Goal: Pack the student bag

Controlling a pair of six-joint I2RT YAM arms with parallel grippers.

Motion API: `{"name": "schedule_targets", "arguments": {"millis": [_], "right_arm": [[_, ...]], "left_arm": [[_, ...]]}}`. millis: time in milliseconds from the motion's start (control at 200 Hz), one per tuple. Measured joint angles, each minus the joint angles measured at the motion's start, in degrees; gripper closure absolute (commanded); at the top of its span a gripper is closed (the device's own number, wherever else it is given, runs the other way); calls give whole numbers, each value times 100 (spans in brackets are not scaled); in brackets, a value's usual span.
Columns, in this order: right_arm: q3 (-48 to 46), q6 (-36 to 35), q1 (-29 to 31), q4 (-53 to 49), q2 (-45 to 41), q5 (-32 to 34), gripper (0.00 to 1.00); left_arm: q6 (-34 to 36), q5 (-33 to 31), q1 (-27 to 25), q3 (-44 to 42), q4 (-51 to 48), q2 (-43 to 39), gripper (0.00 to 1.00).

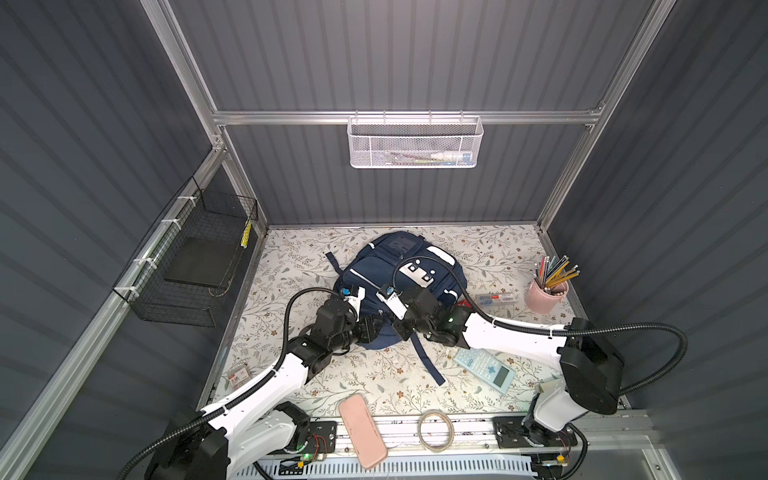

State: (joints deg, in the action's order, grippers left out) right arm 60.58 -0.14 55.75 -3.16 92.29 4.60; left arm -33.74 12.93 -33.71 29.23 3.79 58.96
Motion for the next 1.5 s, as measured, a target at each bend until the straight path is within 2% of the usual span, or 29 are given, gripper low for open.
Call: {"name": "schedule_targets", "arguments": {"millis": [70,145,240,280,340,405,555,580,635,670,1031,1246,1411,1496], "right_arm": [[7,15,0,-2,0,-11,100],[20,20,-2,-24,2,-15,100],[31,39,0,-37,2,-15,100],[31,57,0,-50,4,-17,100],[42,72,0,-79,4,-28,100],[57,98,2,-105,7,-37,100],[98,140,11,-153,46,-39,100],[118,146,13,-162,68,-39,100],[155,164,20,-195,120,-35,100],[175,170,31,-214,151,-33,100],[214,269,118,-256,188,-46,100],[153,267,170,-271,20,-81,100],[81,249,195,-76,-68,-127,100],[-2,245,205,76,-157,-111,100]], "left_arm": [[-20,7,0,-7,98,0,51],[-63,22,0,-11,216,22,53],[-118,-44,0,-11,273,125,81],[-151,-76,0,-13,271,170,89],[-114,-96,0,-17,273,210,89],[-120,-105,0,-17,282,240,79],[-151,-107,-61,-17,415,396,71],[-160,-109,-92,-17,452,439,75],[-155,-140,-144,-17,490,529,93],[-149,-186,-162,-11,479,597,100],[-98,-957,-186,214,-492,315,100],[-17,-1123,474,599,-1290,192,100],[203,-463,1408,798,-1569,227,100],[299,-98,1725,892,-1720,236,100]]}}
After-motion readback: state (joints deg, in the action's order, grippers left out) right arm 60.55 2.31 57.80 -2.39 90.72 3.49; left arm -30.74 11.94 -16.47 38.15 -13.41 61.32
